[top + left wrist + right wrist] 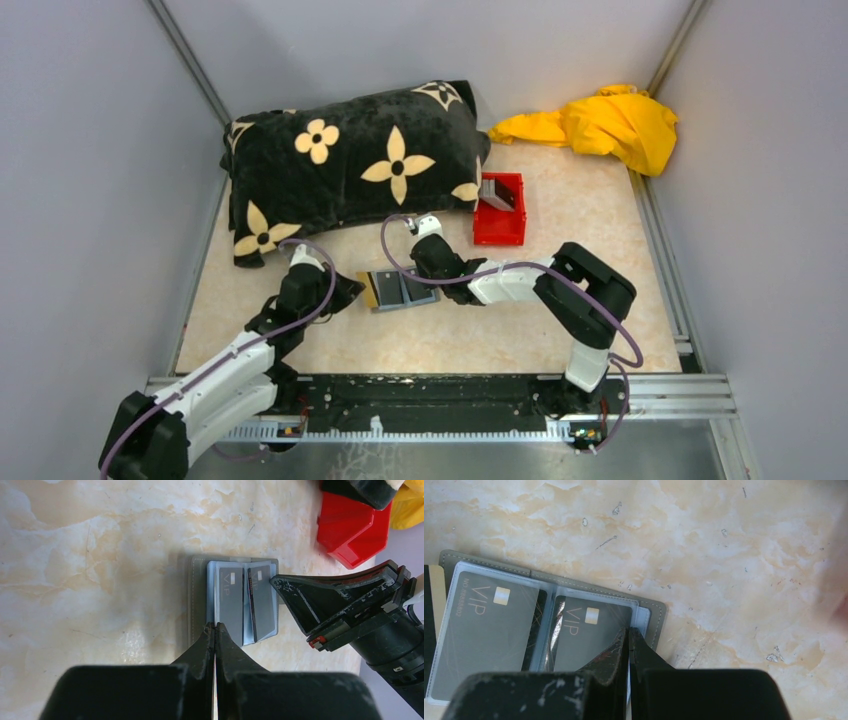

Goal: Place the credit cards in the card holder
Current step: Insert the credit card into the card holder.

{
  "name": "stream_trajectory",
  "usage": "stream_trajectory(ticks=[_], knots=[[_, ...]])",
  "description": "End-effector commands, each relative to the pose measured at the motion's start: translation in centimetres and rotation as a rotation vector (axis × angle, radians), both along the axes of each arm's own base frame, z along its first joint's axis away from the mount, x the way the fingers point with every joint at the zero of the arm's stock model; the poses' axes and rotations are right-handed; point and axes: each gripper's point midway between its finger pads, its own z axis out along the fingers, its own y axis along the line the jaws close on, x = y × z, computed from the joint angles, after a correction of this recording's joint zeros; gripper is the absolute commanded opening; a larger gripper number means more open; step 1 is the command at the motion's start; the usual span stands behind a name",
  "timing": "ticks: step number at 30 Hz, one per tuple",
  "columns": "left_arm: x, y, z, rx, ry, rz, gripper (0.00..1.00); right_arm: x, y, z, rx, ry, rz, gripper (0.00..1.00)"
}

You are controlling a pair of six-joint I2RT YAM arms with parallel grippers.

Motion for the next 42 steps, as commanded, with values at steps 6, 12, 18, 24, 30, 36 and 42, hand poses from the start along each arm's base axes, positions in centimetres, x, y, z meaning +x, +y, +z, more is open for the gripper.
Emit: stream_trajectory(ticks=[6,12,18,24,30,36,42], knots=[[0.4,-0.8,0.9,-0.075,-0.038,-0.01,0.0,-1.1,0.3,-1.9,-0.025,0.053,0.02,0.0],[0.7,-1.6,1.3,-0.116,-0.049,-0.029,0.0,-1.2,0.3,-2.0,-0.025,0.054,0.021,0.0],[0.7,-2.6,1.1,-0.157,-0.037,-0.065,0.0,-1.2,0.5,-2.0,-0.024,0.057,0.024,0.0],[0.9,-3.4,1.3,-0.195,-0.042,-0.086,0.0,-1.2,0.5,-2.1,-0.027,0.06,0.024,0.0],[1.3,-3.7,2.1,-0.201,-0.061,-0.096,0.0,-1.1,0.1,-2.3,-0.049,0.06,0.011,0.0],[1.5,-4.3,2.2,-0.207,-0.057,-0.118,0.0,-0.7,-0.8,-1.8,-0.078,0.044,-0.025,0.0],[1.6,-5.1,2.3,-0.23,-0.049,-0.15,0.0,0.1,-2.1,-0.8,-0.12,0.008,-0.093,0.0]])
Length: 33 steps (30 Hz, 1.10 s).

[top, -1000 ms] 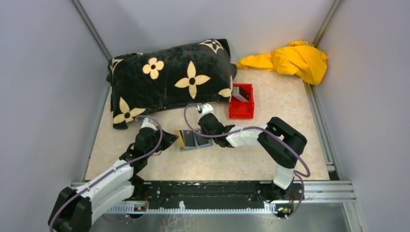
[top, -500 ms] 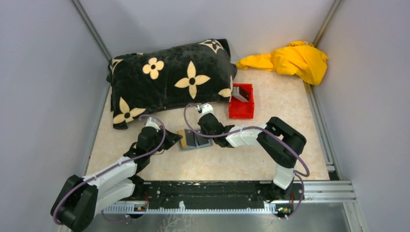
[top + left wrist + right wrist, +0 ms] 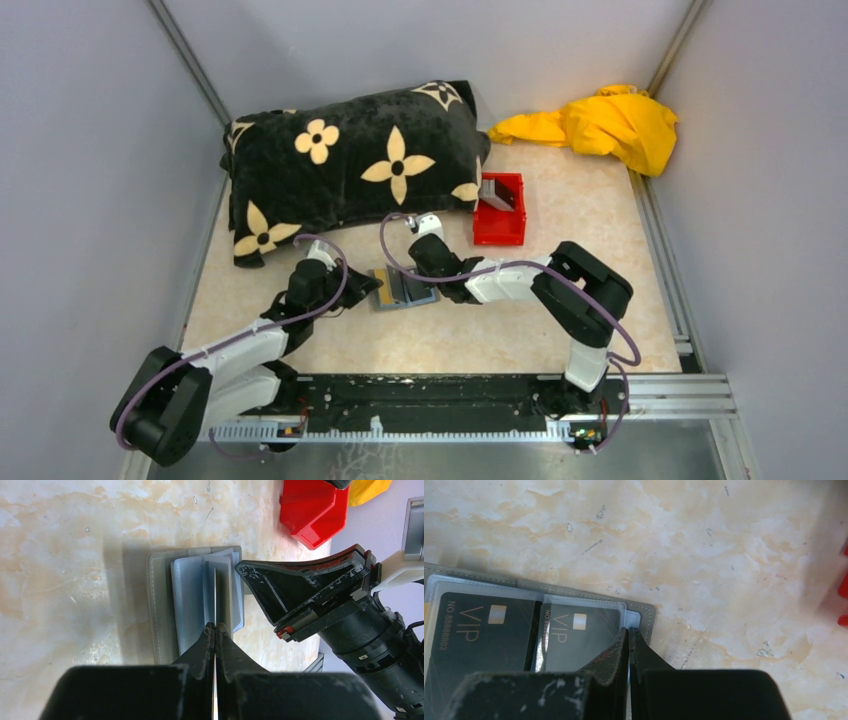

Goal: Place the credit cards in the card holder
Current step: Insert the credit card into the card holder.

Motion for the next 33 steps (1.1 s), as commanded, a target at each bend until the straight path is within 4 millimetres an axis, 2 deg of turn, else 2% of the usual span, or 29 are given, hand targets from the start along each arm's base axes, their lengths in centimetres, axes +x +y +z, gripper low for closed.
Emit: stream_trajectory(ticks=[1,6,12,19,27,33], knots=[[1.1,-1.2,2.4,-0.06,-0.057,-0.031,0.0,-0.3,-1.8,-0.4,-0.099,0.006,-0.054,0.0],[1.3,-1.6,2.9,-0.072,-0.064,-0.044,0.0,0.0,-1.8,0.6,-0.089,-0.011,-0.061,0.0],[1.6,-1.9,3.4,-0.08,-0.076,-0.053,0.0,0.0,-1.7,0.8,-0.086,-0.012,-0.06,0.01],[1.4,-2.7,2.7,-0.098,-0.048,-0.082,0.0,0.3,-2.1,1.3,-0.093,-0.027,-0.082,0.04],[1.5,-2.4,2.4,-0.078,-0.055,-0.071,0.0,0.9,-3.5,3.1,-0.101,-0.073,-0.131,0.07],[1.5,-2.3,1.9,-0.043,-0.065,-0.087,0.0,0.8,-3.1,3.9,-0.06,-0.08,-0.113,0.07]])
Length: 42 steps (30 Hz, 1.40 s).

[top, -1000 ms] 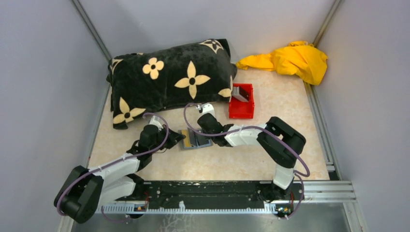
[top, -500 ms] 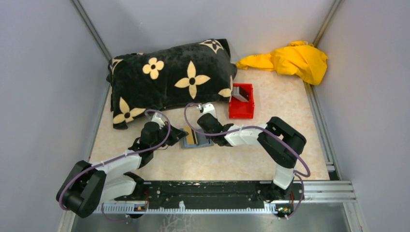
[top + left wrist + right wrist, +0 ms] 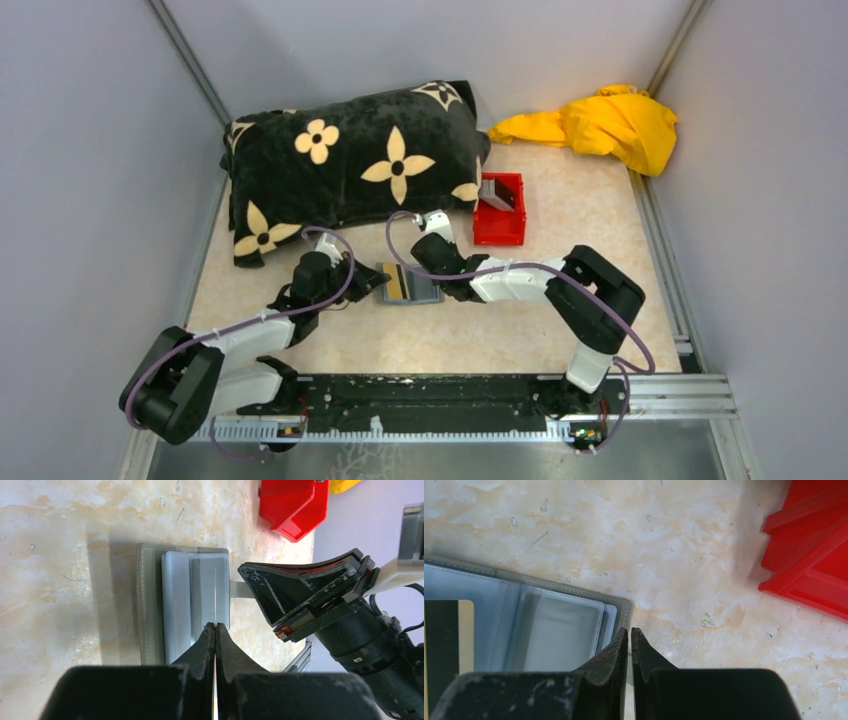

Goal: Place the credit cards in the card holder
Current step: Insert the credit card into the card holder.

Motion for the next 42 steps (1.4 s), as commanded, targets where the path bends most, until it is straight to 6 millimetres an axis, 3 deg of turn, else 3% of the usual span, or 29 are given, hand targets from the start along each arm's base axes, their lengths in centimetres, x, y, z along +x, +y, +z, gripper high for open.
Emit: stream_trajectory(ticks=[1,4,15,29,31,42], knots=[[0.8,-0.4,1.1,0.008,-0.074,-0.024,0.0,0.7,0.8,3.4,0.086,-0.066,0.001,0.07],[0.8,-0.9,1.5,0.01,-0.114,-0.065,0.0,0.6,1.3,4.2,0.121,-0.071,0.021,0.07],[1.4,-2.6,1.3,0.046,-0.152,-0.185,0.0,-0.2,2.4,3.3,0.159,-0.024,0.06,0.05],[2.0,-1.7,-1.2,0.135,-0.1,-0.155,0.0,-0.6,2.7,2.7,0.174,-0.004,0.074,0.03],[1.9,-1.6,-1.4,0.137,-0.091,-0.148,0.0,-0.7,2.6,1.3,0.149,0.018,0.073,0.03],[2.0,-1.7,-2.3,0.132,-0.06,-0.137,0.0,-0.9,2.6,0.5,0.139,0.034,0.074,0.03]])
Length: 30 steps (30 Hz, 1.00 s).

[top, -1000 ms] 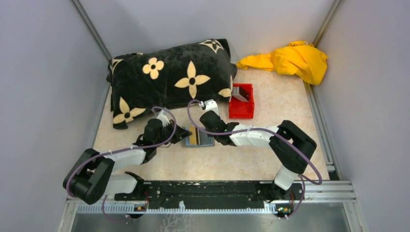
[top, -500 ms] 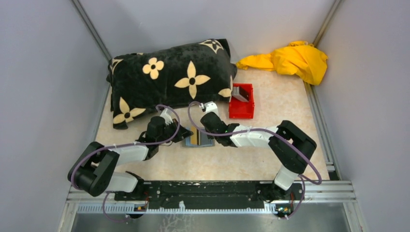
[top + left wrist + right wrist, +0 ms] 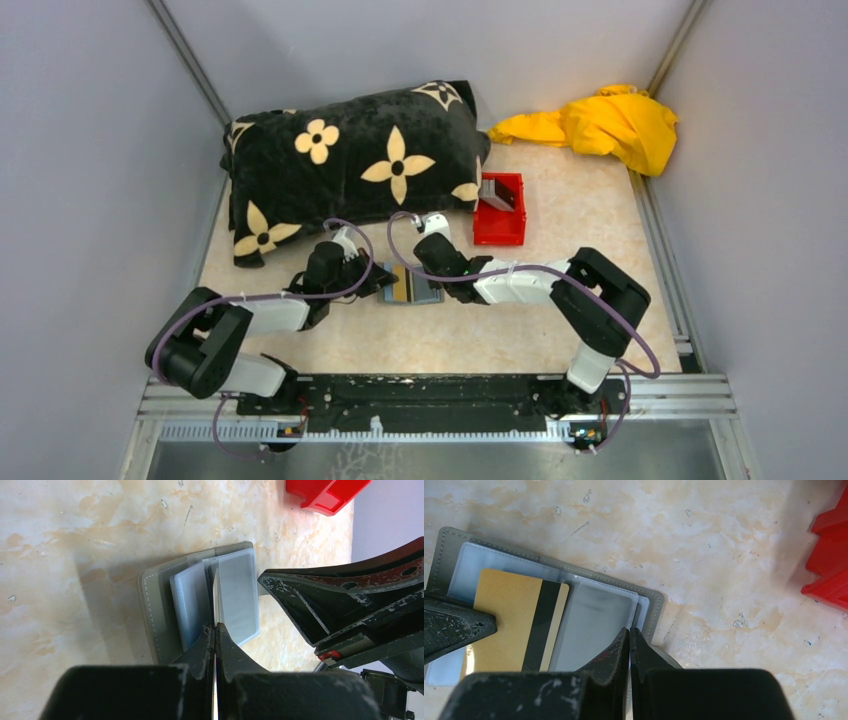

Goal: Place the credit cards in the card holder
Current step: Insert the credit card into the card holder.

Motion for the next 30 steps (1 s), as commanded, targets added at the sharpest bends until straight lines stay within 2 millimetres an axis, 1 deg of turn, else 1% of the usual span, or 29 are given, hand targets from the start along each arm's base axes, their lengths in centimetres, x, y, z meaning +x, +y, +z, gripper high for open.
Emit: stream_trajectory(ticks=[1,20,30], knots=[[0.9,-0.1,0.5,-0.008,-0.023,0.016,0.0,0.3,0.7,0.0,0.033,-0.009,-0.004,0.03],[1.6,0.0,0.0,-0.005,-0.01,0.054,0.0,0.1,0.6,-0.9,0.017,0.012,0.0,0.03],[2.0,-0.5,-0.4,-0.012,0.009,0.046,0.0,0.0,0.4,-1.2,0.01,0.018,-0.002,0.03]])
